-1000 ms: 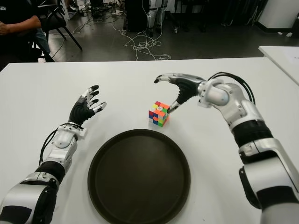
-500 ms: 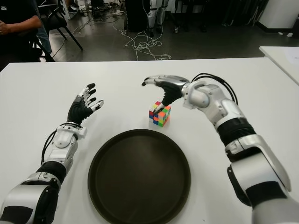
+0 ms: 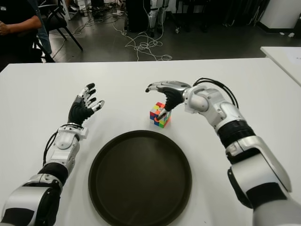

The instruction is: Pick up the Rubik's Cube and put it in the plate

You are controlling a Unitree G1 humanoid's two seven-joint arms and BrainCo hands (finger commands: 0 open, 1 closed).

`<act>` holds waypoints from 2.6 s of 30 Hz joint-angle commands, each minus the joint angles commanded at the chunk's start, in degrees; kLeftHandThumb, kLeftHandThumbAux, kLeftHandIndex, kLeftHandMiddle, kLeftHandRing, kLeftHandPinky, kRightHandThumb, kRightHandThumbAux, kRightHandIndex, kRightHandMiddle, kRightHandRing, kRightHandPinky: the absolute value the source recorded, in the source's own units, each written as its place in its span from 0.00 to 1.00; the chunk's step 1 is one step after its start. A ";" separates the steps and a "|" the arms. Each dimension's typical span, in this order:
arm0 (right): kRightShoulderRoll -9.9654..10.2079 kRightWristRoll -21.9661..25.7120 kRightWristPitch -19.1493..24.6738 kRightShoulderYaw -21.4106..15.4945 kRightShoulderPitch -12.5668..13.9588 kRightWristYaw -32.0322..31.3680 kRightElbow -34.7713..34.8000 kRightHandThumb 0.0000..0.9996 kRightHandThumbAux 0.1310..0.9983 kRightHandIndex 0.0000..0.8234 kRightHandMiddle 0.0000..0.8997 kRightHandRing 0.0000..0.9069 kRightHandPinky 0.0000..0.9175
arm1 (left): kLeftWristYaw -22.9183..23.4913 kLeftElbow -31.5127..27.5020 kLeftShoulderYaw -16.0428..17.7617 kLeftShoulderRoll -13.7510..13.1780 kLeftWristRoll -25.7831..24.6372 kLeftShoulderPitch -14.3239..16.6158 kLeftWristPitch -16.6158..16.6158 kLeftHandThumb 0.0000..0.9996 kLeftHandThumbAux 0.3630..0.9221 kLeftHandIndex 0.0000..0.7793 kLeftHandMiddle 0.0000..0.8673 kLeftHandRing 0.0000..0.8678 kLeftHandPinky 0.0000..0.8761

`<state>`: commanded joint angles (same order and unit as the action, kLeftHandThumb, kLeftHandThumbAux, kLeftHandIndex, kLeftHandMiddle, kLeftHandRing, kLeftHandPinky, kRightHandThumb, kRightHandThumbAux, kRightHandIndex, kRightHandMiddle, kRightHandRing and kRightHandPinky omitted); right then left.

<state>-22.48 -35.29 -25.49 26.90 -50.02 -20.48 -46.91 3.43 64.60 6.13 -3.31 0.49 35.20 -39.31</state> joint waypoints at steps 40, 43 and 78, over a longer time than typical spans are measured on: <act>3.61 -3.92 1.75 3.33 -0.88 9.87 -11.43 0.00 0.77 0.08 0.08 0.09 0.09 | 1.18 -0.53 0.63 0.39 -0.53 -0.31 -0.35 0.00 0.84 0.04 0.05 0.02 0.00; 3.60 -4.01 1.83 3.42 -0.89 10.18 -11.45 0.00 0.77 0.08 0.08 0.09 0.09 | 1.00 -0.47 0.51 0.33 -0.31 -0.27 -0.34 0.00 0.83 0.03 0.05 0.02 0.00; 4.00 -4.50 3.75 5.15 -0.51 10.48 -11.38 0.00 0.75 0.08 0.09 0.10 0.09 | -0.88 0.29 -0.31 0.12 0.96 -0.26 -0.50 0.00 0.75 0.04 0.05 0.01 0.00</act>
<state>-18.48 -39.80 -21.74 32.05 -50.53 -9.99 -58.29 2.55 64.89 5.82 -3.19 1.45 34.94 -39.80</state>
